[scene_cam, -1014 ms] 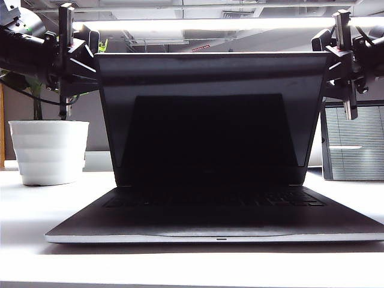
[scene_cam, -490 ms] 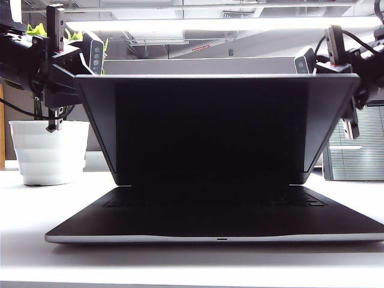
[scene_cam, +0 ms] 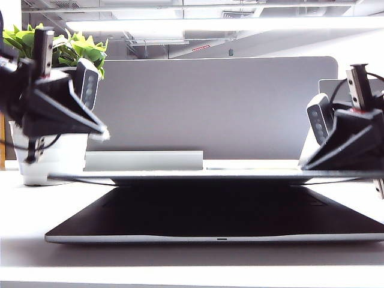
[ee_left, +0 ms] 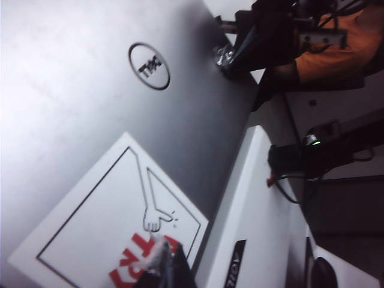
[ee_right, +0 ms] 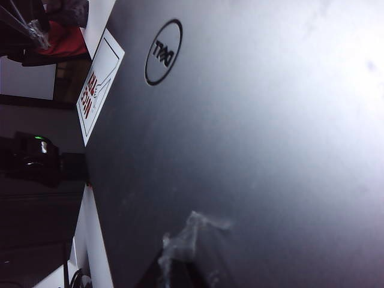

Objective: Close the laptop lid.

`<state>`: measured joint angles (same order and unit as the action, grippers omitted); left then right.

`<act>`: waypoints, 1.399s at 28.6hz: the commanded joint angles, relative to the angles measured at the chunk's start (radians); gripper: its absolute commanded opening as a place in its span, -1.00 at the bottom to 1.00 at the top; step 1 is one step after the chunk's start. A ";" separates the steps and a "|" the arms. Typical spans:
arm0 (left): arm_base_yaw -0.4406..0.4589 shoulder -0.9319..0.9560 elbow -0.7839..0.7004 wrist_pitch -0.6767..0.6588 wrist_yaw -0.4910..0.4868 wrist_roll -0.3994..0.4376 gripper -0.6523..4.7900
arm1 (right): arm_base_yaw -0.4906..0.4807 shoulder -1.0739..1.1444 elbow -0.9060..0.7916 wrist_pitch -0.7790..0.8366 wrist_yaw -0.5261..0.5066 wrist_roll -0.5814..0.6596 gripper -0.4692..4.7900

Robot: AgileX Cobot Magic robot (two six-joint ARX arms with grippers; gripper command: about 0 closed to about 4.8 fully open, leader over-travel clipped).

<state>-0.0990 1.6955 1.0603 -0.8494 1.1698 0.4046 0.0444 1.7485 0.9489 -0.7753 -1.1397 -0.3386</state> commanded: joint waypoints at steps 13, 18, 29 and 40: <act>-0.002 0.003 -0.121 0.175 -0.096 -0.067 -0.78 | 0.002 -0.003 -0.027 0.032 0.022 0.006 -0.84; -0.002 -0.007 -0.114 0.243 -0.129 -0.128 -0.78 | 0.002 -0.010 0.027 0.034 0.006 0.039 -0.84; -0.002 -0.323 0.107 0.356 -0.819 -0.310 -0.78 | 0.002 -0.275 0.459 0.102 0.620 0.332 -0.84; -0.002 -0.730 0.103 0.577 -1.181 -0.331 -0.78 | 0.000 -0.679 0.460 0.318 1.184 0.391 -0.84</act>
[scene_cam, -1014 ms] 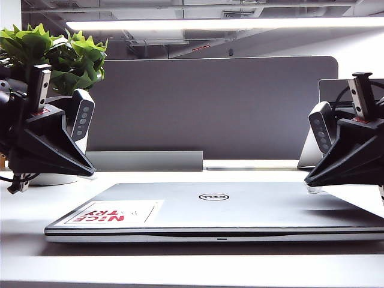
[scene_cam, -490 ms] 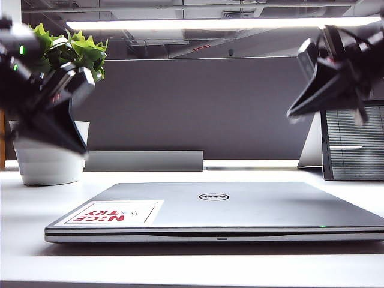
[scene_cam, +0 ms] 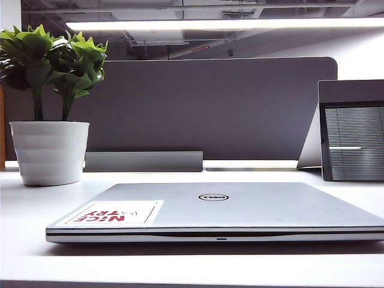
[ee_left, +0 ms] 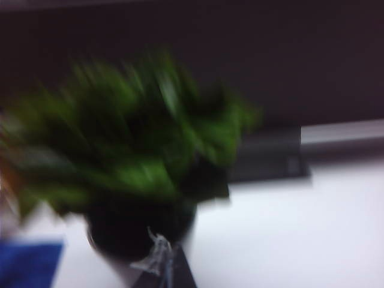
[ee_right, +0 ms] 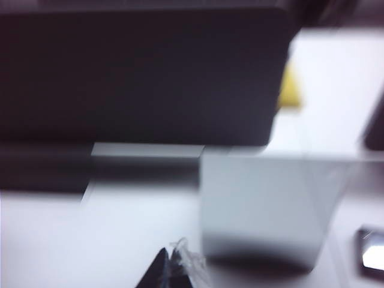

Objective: Close the laptop lid.

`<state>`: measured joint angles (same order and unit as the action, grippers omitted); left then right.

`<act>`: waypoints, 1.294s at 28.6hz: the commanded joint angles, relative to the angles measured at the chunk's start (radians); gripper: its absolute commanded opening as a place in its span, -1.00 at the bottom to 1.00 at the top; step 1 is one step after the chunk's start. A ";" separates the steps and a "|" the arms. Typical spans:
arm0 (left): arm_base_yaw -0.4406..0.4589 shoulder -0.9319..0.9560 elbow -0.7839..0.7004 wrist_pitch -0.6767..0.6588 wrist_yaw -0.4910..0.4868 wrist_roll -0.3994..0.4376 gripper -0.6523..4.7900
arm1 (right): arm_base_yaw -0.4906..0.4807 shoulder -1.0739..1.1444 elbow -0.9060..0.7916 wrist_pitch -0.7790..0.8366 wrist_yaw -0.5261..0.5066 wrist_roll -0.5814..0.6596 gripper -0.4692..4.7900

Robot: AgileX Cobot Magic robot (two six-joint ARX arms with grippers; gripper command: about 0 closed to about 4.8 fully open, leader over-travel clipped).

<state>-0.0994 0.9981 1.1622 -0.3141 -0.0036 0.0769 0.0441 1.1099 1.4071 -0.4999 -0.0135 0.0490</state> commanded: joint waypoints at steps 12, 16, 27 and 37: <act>-0.002 -0.085 0.002 0.039 -0.008 -0.006 -0.78 | 0.001 -0.122 0.002 0.026 0.064 0.004 -0.84; -0.002 -0.085 0.002 0.039 -0.008 -0.006 -0.78 | 0.001 -0.122 0.002 0.023 0.064 0.004 -0.84; -0.002 -0.087 0.002 0.021 -0.081 0.069 -0.78 | 0.001 -0.122 0.002 0.023 0.064 0.004 -0.84; 0.016 -0.242 -0.350 0.093 -0.082 0.006 -0.78 | 0.001 -0.118 0.002 0.023 0.064 0.004 -0.84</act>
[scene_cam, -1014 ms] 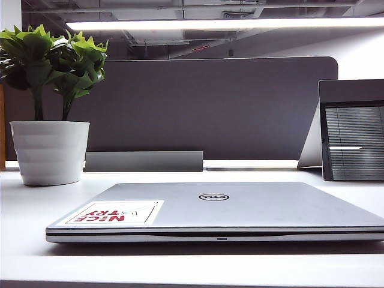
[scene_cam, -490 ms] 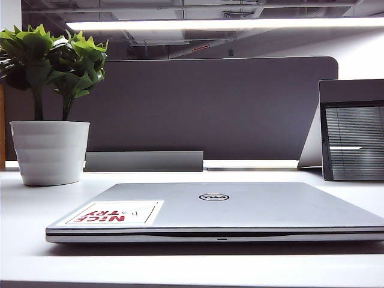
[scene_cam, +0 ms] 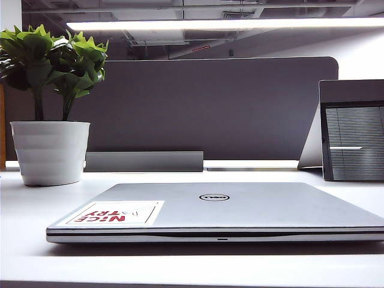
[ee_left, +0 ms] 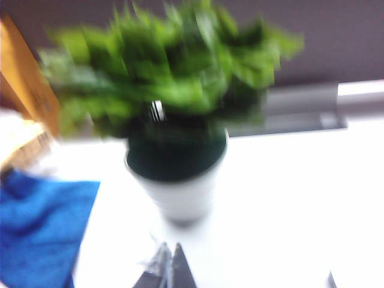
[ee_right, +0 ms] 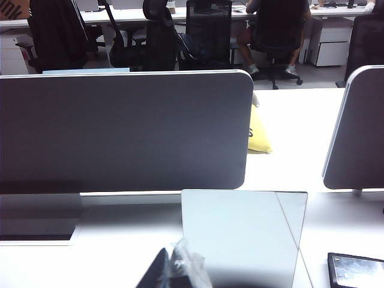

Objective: Close the laptop lid.

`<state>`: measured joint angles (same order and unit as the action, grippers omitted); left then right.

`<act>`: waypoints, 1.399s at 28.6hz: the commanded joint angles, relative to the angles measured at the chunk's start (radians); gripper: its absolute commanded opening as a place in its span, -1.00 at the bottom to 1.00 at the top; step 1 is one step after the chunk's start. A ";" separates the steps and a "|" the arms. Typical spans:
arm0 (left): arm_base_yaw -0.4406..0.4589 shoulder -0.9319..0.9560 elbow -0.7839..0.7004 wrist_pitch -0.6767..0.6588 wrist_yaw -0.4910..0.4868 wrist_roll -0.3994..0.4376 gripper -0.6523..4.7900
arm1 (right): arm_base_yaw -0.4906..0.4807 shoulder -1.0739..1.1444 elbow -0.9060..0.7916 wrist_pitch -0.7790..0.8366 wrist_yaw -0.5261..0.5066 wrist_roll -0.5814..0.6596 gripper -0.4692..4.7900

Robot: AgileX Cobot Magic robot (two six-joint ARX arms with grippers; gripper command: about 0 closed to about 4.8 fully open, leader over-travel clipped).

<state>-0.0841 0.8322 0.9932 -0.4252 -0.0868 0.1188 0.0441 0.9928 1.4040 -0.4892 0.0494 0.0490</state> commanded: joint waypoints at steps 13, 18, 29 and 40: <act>0.001 -0.423 -0.809 0.715 0.061 -0.205 -0.78 | 0.001 -0.001 0.005 0.013 0.001 0.004 -0.84; 0.021 -0.541 -0.890 0.711 0.061 -0.206 -0.78 | 0.001 -0.001 0.005 0.013 0.001 0.004 -0.84; 0.048 -0.684 -0.985 0.591 0.068 -0.235 -0.78 | 0.001 -0.001 0.005 0.013 0.001 0.004 -0.84; 0.069 -0.828 -0.985 0.460 0.068 -0.234 -0.78 | 0.001 -0.001 0.005 0.013 0.001 0.004 -0.84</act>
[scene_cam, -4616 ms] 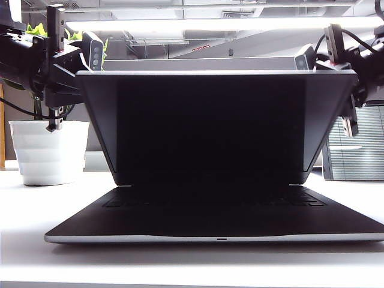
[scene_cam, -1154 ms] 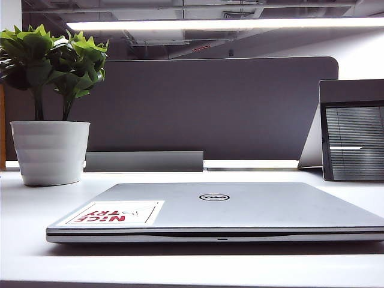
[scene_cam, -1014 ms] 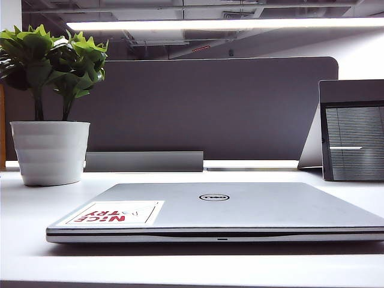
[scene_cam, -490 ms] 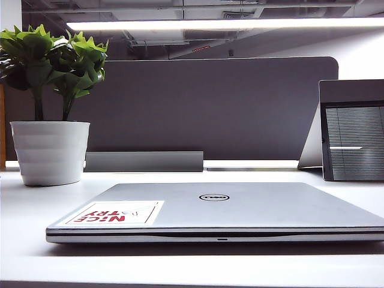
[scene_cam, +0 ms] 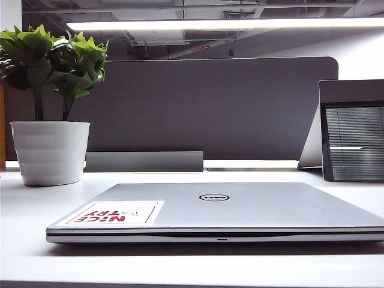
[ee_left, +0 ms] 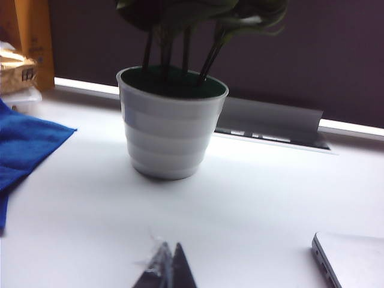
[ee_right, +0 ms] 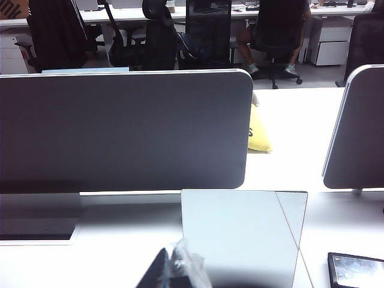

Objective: Close the laptop lid.

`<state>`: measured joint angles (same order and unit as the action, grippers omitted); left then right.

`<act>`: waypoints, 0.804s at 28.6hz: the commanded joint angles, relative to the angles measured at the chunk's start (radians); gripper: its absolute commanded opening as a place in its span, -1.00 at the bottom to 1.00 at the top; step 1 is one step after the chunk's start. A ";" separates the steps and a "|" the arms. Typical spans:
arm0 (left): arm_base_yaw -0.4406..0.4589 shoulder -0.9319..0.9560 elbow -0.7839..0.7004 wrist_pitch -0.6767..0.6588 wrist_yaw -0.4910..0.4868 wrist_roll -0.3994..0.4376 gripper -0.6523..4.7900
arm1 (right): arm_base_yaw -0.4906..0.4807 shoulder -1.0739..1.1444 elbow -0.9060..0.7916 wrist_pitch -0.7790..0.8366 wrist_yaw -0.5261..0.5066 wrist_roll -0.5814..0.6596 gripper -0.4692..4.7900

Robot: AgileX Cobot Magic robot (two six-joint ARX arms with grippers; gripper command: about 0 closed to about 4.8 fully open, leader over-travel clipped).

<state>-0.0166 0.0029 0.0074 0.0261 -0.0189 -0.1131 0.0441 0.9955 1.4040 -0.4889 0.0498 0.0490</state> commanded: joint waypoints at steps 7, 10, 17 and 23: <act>-0.001 0.001 0.001 0.005 0.000 -0.003 -0.78 | 0.001 -0.003 0.005 0.013 0.000 0.004 -0.84; -0.001 0.001 0.001 0.004 0.000 -0.003 -0.78 | 0.001 -0.003 0.005 0.013 0.000 0.004 -0.84; -0.001 0.001 0.001 0.005 0.003 -0.003 -0.78 | 0.001 -0.003 0.005 0.013 0.000 0.004 -0.84; -0.001 0.001 0.001 0.005 0.024 0.034 -0.78 | 0.001 -0.003 0.005 0.013 0.000 0.004 -0.84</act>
<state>-0.0181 0.0032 0.0074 0.0227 -0.0010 -0.0937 0.0441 0.9955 1.4040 -0.4885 0.0494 0.0490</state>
